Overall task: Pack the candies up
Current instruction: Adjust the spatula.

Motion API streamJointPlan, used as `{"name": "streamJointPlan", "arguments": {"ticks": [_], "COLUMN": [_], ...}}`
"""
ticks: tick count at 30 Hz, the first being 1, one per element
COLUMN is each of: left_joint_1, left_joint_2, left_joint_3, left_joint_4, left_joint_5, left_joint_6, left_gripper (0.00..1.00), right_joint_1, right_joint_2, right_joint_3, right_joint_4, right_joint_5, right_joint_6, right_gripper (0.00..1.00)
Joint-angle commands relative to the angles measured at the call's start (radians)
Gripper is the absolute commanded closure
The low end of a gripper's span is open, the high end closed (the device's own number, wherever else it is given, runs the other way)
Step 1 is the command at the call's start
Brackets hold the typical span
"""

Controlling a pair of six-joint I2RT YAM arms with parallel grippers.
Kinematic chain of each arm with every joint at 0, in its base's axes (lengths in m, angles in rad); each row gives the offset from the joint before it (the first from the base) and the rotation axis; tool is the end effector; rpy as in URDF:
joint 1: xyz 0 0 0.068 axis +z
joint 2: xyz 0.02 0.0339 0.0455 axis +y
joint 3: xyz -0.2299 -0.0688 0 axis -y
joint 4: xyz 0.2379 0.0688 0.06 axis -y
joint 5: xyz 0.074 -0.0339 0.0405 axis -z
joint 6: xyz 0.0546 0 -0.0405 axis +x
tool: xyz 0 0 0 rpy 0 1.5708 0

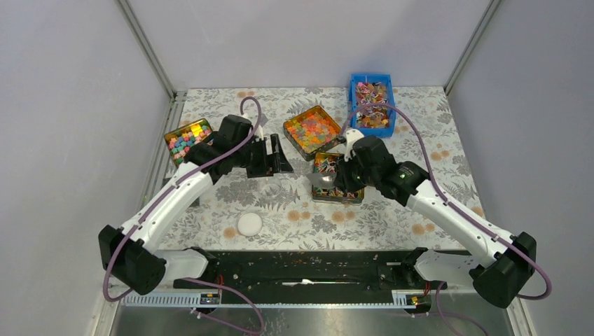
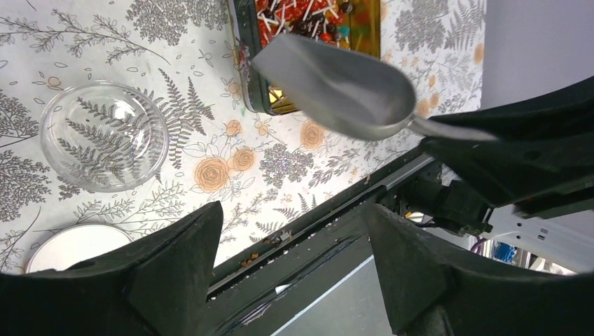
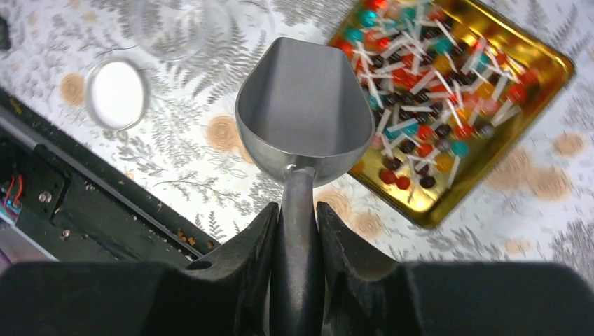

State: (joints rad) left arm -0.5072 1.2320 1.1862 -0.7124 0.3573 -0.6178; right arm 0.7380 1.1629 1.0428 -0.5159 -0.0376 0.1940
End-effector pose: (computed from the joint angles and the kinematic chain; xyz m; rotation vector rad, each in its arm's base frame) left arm 0.2310 -0.1502 0.2933 0.0551 2.4784 -0.9446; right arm 0.2025 0.1869 0.2792 -0.6288 2.1744 0.5513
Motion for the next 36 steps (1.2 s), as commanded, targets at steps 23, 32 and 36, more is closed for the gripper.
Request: {"name": "streamJointPlan", "arguments": {"ticks": [23, 32, 36], "left_joint_1": [-0.089, -0.107, -0.136], "left_joint_2": [0.623, 0.562, 0.531], "left_joint_3": [0.433, 0.419, 0.378], "left_joint_4": [0.039, 0.073, 0.073], "left_joint_5": [0.266, 0.344, 0.339], "left_joint_6": [0.017, -0.025, -0.032], "left_gripper": [0.42, 0.42, 0.45], "right_joint_1": [-0.168, -0.167, -0.168], "right_joint_2": [-0.279, -0.203, -0.157], "right_joint_3": [-0.062, -0.026, 0.018], "right_joint_4": [-0.182, -0.114, -0.109], "right_joint_5": [0.042, -0.054, -0.029], "right_joint_6": [0.037, 0.019, 0.025], "right_gripper": [1.00, 1.00, 1.00]}}
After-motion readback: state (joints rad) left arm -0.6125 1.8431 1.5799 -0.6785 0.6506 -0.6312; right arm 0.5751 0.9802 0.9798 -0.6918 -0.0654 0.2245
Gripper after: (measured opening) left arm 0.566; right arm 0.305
